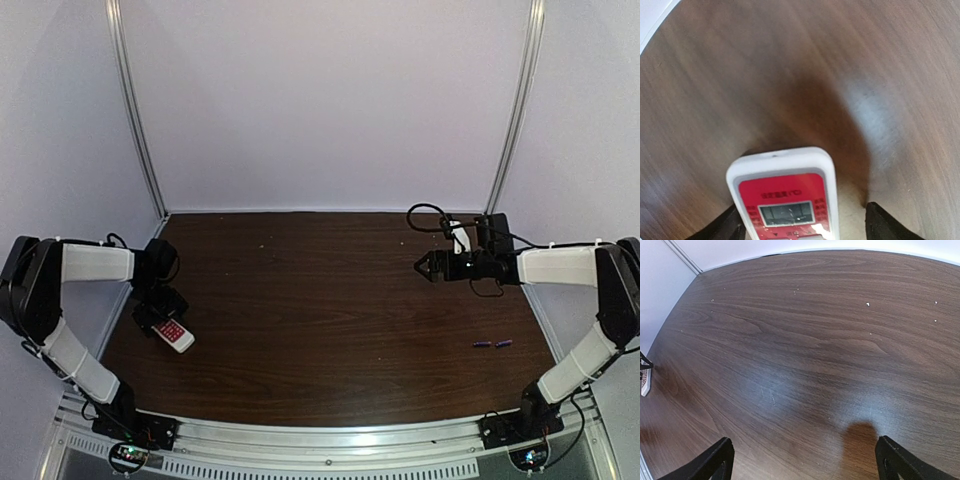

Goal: Load the batteries into the remote control
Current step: Pick up the remote control from the corner of the board.

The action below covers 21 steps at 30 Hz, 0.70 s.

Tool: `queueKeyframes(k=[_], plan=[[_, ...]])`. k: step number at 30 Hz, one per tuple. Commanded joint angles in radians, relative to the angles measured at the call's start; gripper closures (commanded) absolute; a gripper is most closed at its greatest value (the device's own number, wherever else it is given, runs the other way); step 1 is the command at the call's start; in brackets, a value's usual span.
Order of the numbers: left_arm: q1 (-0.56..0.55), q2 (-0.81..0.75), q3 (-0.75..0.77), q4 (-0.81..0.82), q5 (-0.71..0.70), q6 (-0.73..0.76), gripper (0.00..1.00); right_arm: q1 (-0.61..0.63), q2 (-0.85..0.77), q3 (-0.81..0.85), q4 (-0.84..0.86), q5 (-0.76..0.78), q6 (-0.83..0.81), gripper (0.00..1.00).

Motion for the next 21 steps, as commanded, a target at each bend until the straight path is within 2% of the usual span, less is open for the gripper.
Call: queueKeyframes(k=[1, 8, 13, 17, 21], plan=[[-0.015, 0.097, 0.031, 0.082, 0.102, 0.106, 0.19, -0.006, 0.018, 0.015, -0.012, 0.002, -0.011, 0.0], [-0.091, 0.208, 0.078, 0.076, 0.141, 0.164, 0.25, -0.007, 0.014, 0.02, -0.025, 0.015, -0.014, 0.0], [-0.172, 0.239, 0.098, 0.089, 0.164, 0.183, 0.43, -0.011, 0.011, 0.019, -0.026, 0.019, -0.015, 0.0], [-0.24, 0.262, 0.136, 0.087, 0.181, 0.215, 0.51, -0.015, 0.007, 0.018, -0.024, 0.006, -0.01, 0.0], [-0.289, 0.288, 0.183, 0.095, 0.222, 0.267, 0.64, -0.023, -0.003, 0.009, -0.006, -0.039, 0.01, 0.0]])
